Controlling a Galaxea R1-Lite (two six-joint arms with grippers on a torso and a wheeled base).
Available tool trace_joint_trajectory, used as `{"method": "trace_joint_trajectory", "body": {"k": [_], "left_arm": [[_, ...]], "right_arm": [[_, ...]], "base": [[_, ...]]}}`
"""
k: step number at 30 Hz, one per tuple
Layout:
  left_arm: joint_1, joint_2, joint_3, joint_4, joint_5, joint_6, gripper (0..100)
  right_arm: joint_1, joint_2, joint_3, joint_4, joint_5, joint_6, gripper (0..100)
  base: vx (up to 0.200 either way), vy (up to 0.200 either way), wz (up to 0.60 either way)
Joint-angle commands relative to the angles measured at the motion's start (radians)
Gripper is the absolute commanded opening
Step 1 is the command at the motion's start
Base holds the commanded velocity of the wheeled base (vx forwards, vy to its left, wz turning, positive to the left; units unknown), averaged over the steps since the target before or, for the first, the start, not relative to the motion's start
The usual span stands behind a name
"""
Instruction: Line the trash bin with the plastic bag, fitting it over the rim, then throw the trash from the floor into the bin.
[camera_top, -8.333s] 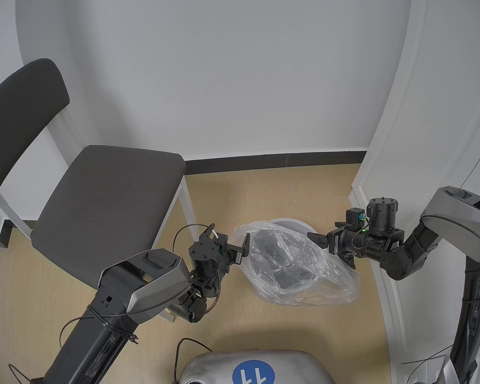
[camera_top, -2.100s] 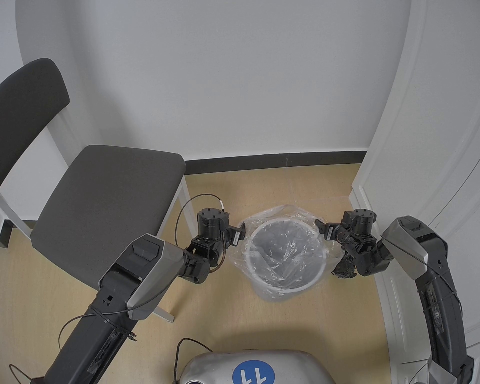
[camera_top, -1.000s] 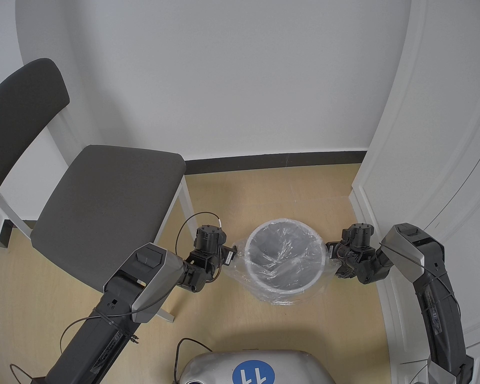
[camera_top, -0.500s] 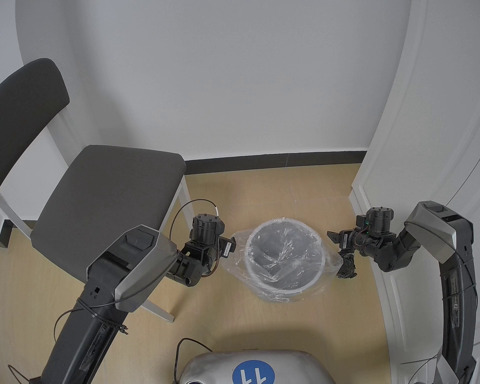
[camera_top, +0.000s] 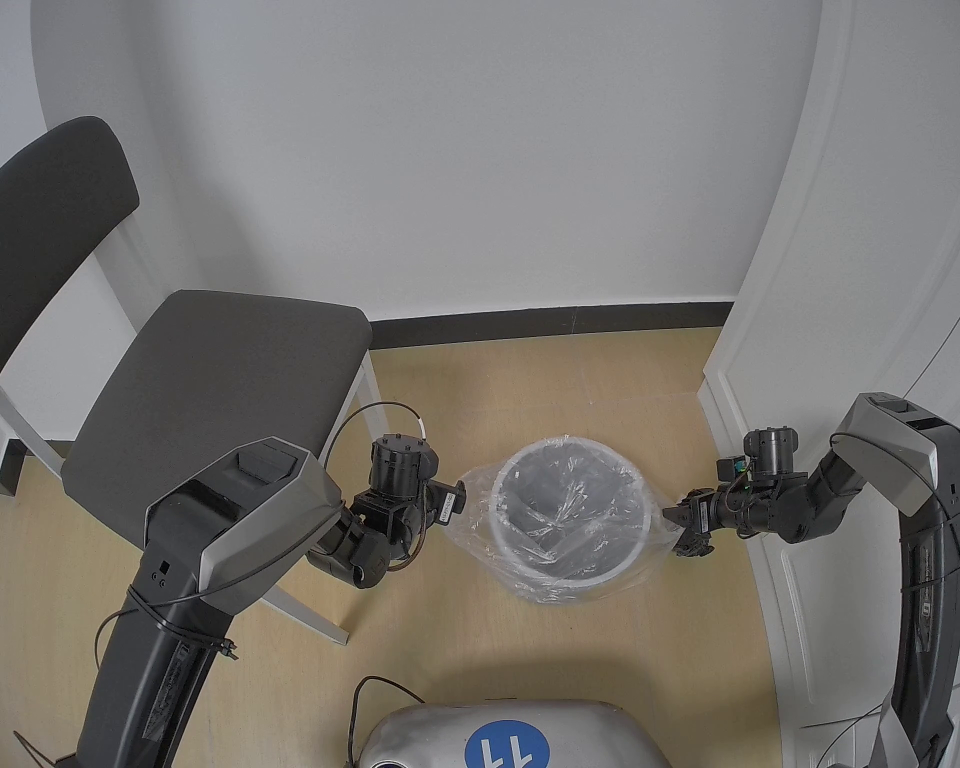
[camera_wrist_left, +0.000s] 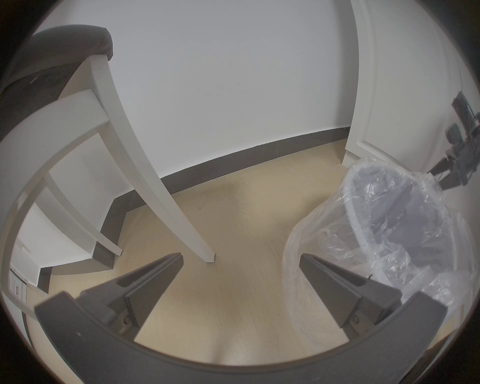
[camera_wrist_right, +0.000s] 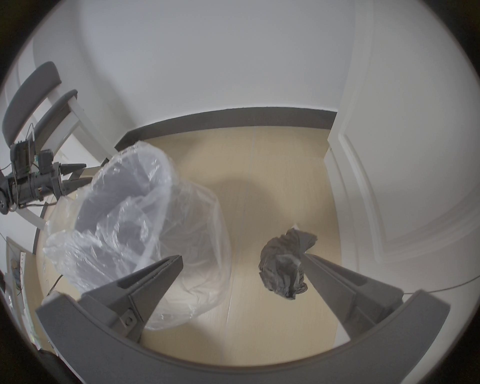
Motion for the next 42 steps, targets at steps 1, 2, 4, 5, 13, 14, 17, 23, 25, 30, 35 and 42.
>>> {"method": "trace_joint_trajectory", "body": {"k": [1,2,4,5,13,14,17,23,25,30,35,42], "left_arm": [[-0.008,-0.011,0.003,-0.005,-0.002,-0.008,100],[-0.009,-0.015,0.003,-0.005,-0.002,-0.017,100],[-0.02,-0.028,0.003,-0.006,-0.002,-0.04,100],[-0.022,-0.034,0.005,-0.006,-0.002,-0.046,100],[-0.055,-0.095,0.009,-0.031,-0.004,-0.066,100],[-0.058,-0.095,0.011,-0.029,-0.005,-0.068,100],[-0.087,-0.104,0.011,-0.029,-0.004,-0.075,100],[-0.106,-0.104,0.008,-0.022,-0.004,-0.075,100],[-0.106,-0.103,0.009,-0.026,-0.004,-0.075,100],[-0.107,-0.095,0.014,-0.029,-0.004,-0.075,100],[-0.115,-0.08,0.015,-0.029,-0.004,-0.08,100],[-0.117,-0.066,0.017,-0.033,-0.004,-0.081,100]], "right_arm": [[0.014,0.067,-0.01,0.006,0.007,-0.004,100],[0.02,0.084,-0.017,0.006,0.007,-0.003,100],[0.025,0.107,-0.044,0.039,0.01,-0.001,100],[0.025,0.105,-0.051,0.066,0.01,-0.001,100],[0.022,0.125,-0.194,0.233,-0.018,-0.001,100],[0.022,0.128,-0.203,0.243,-0.022,-0.001,100],[0.014,0.148,-0.287,0.313,-0.073,0.005,100],[0.002,0.285,-0.461,0.312,-0.232,0.008,100],[0.002,0.312,-0.504,0.312,-0.249,0.011,100],[0.012,0.352,-0.557,0.289,-0.243,0.083,100],[0.023,0.311,-0.507,0.287,-0.182,0.138,100],[-0.006,0.048,-0.235,0.286,0.019,0.086,100]], "base": [[0.0,0.0,0.0],[0.0,0.0,0.0],[0.0,0.0,0.0],[0.0,0.0,0.0],[0.0,0.0,0.0],[0.0,0.0,0.0],[0.0,0.0,0.0],[0.0,0.0,0.0],[0.0,0.0,0.0],[0.0,0.0,0.0],[0.0,0.0,0.0],[0.0,0.0,0.0]]}}
